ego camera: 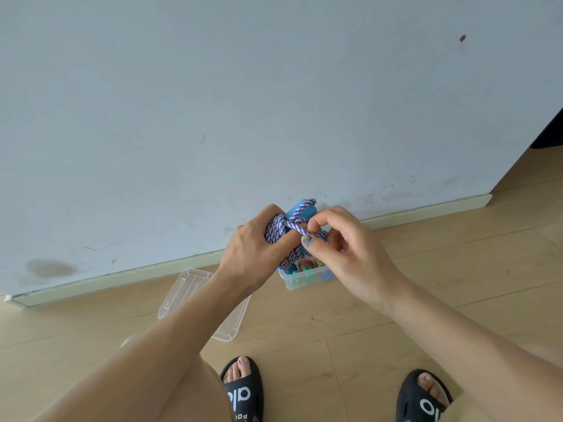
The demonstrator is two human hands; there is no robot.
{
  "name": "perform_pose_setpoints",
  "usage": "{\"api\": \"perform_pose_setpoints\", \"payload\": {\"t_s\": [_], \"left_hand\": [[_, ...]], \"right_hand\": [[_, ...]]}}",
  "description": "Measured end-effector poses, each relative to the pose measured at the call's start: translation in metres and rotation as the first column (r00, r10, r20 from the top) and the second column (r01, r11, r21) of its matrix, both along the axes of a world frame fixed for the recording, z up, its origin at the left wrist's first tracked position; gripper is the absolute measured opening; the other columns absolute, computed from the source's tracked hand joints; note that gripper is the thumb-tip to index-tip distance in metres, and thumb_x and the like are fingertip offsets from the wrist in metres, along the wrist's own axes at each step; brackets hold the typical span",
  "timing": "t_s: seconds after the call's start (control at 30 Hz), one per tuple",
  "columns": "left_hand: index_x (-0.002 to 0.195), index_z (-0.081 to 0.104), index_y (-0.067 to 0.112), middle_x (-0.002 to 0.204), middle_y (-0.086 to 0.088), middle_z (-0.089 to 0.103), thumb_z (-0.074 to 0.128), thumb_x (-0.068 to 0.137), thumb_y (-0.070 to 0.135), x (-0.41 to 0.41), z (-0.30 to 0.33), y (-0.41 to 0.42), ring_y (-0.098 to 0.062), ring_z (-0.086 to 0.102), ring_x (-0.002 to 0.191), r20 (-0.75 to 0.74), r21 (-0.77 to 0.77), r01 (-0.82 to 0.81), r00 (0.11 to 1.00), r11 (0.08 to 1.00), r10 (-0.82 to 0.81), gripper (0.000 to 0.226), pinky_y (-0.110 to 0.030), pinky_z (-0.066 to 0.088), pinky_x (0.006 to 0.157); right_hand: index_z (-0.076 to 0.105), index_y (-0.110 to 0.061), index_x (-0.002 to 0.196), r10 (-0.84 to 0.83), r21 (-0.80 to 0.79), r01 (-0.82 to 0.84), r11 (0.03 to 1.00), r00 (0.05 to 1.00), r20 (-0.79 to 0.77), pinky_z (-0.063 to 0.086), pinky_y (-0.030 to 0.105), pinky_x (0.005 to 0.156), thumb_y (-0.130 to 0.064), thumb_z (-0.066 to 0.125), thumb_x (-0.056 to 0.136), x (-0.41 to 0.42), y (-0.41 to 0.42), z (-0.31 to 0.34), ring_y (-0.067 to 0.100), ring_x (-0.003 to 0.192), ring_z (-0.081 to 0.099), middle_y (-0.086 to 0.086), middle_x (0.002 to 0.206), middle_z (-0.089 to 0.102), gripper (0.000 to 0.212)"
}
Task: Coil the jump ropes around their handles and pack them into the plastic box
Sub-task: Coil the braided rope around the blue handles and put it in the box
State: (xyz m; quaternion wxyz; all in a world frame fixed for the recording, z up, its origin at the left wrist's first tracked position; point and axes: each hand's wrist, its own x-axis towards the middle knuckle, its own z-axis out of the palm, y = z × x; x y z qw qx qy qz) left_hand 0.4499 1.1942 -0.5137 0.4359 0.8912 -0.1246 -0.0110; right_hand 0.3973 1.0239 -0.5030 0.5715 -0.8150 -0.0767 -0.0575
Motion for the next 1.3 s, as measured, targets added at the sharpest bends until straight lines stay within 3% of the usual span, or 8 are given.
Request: {"api": "perform_pose_setpoints", "payload": {"t_s": [0.07, 0.2, 0.4, 0.53, 0.6, 0.83, 1.07, 1.3], "left_hand": [[0.087, 0.054, 0.027, 0.067, 0.006, 0.062, 0.055, 0.078, 0.061, 0.000, 0.000, 0.001, -0.016, 0.060, 0.067, 0.018, 0.028, -0.016, 1.000, 0.999, 0.016, 0.035, -0.038, 0.049, 0.060], [0.088, 0.052, 0.030, 0.067, 0.008, 0.065, 0.059, 0.079, 0.063, 0.000, -0.001, -0.001, -0.014, 0.062, 0.067, 0.079, 0.107, -0.043, 0.996, 0.993, 0.035, 0.035, -0.038, 0.051, 0.058], [0.088, 0.049, 0.031, 0.064, 0.010, 0.063, 0.055, 0.076, 0.069, 0.002, 0.001, -0.004, -0.009, 0.061, 0.064, 0.205, 0.182, -0.064, 0.979, 0.981, 0.026, 0.040, -0.037, 0.051, 0.058], [0.089, 0.048, 0.032, 0.063, 0.012, 0.062, 0.054, 0.076, 0.069, 0.004, 0.000, -0.001, -0.010, 0.061, 0.063, 0.278, 0.242, -0.056, 0.960, 0.969, -0.014, 0.040, -0.036, 0.051, 0.060], [0.091, 0.049, 0.032, 0.066, 0.013, 0.061, 0.055, 0.076, 0.070, 0.005, 0.000, 0.001, -0.010, 0.059, 0.062, 0.323, 0.289, -0.060, 0.946, 0.955, -0.039, 0.041, -0.036, 0.051, 0.060], [0.091, 0.051, 0.029, 0.069, 0.009, 0.056, 0.050, 0.076, 0.076, 0.007, -0.001, 0.003, -0.016, 0.054, 0.057, 0.463, 0.381, -0.114, 0.882, 0.918, -0.082, 0.050, -0.035, 0.048, 0.053], [0.089, 0.053, 0.025, 0.066, 0.007, 0.054, 0.044, 0.077, 0.082, 0.008, -0.002, -0.002, -0.015, 0.051, 0.053, 0.556, 0.438, -0.184, 0.824, 0.880, -0.104, 0.058, -0.034, 0.045, 0.045], [0.088, 0.053, 0.025, 0.065, 0.006, 0.054, 0.042, 0.077, 0.084, 0.008, 0.000, 0.002, -0.017, 0.051, 0.052, 0.561, 0.441, -0.202, 0.822, 0.874, -0.093, 0.061, -0.033, 0.045, 0.045]], "right_hand": [[0.063, -0.023, 0.086, -0.014, 0.059, 0.020, 0.998, 0.995, -0.103, 0.042, 0.028, 0.059, -0.026, 0.063, 0.096, 0.002, -0.002, 0.006, 0.014, 0.058, 0.040, -0.013, 0.066, 0.046, 0.010], [0.063, -0.018, 0.081, -0.014, 0.114, 0.042, 0.993, 0.971, -0.238, 0.045, 0.024, 0.051, -0.031, 0.057, 0.098, 0.005, -0.006, 0.015, 0.016, 0.061, 0.042, 0.005, 0.067, 0.043, 0.022], [0.067, -0.023, 0.096, -0.056, 0.110, 0.075, 0.991, 0.986, -0.159, 0.053, 0.030, 0.047, -0.022, 0.064, 0.094, 0.008, -0.008, 0.016, 0.024, 0.068, 0.053, -0.016, 0.090, 0.066, 0.004], [0.073, -0.027, 0.096, -0.070, 0.057, 0.078, 0.995, 0.989, -0.133, 0.046, 0.018, 0.046, -0.019, 0.065, 0.094, 0.007, -0.008, 0.017, 0.011, 0.052, 0.049, -0.017, 0.071, 0.061, 0.012], [0.073, -0.026, 0.096, -0.061, 0.043, 0.068, 0.997, 0.988, -0.140, 0.043, 0.016, 0.046, -0.016, 0.065, 0.093, 0.008, -0.008, 0.016, 0.006, 0.047, 0.050, -0.013, 0.075, 0.063, 0.013], [0.062, -0.028, 0.090, -0.079, -0.037, 0.076, 0.996, 0.990, -0.113, 0.047, 0.028, 0.053, -0.027, 0.066, 0.093, 0.009, -0.005, 0.010, 0.008, 0.048, 0.052, -0.016, 0.073, 0.063, 0.005], [0.065, -0.026, 0.083, -0.230, 0.028, 0.237, 0.971, 0.961, -0.154, 0.043, 0.025, 0.055, -0.024, 0.069, 0.089, 0.010, 0.001, 0.008, 0.005, 0.047, 0.051, -0.013, 0.076, 0.068, 0.008], [0.070, -0.023, 0.091, -0.110, 0.107, 0.140, 0.984, 0.962, -0.248, 0.044, 0.020, 0.043, -0.022, 0.069, 0.090, 0.010, -0.003, 0.020, 0.001, 0.044, 0.049, -0.016, 0.070, 0.068, 0.001]]}}
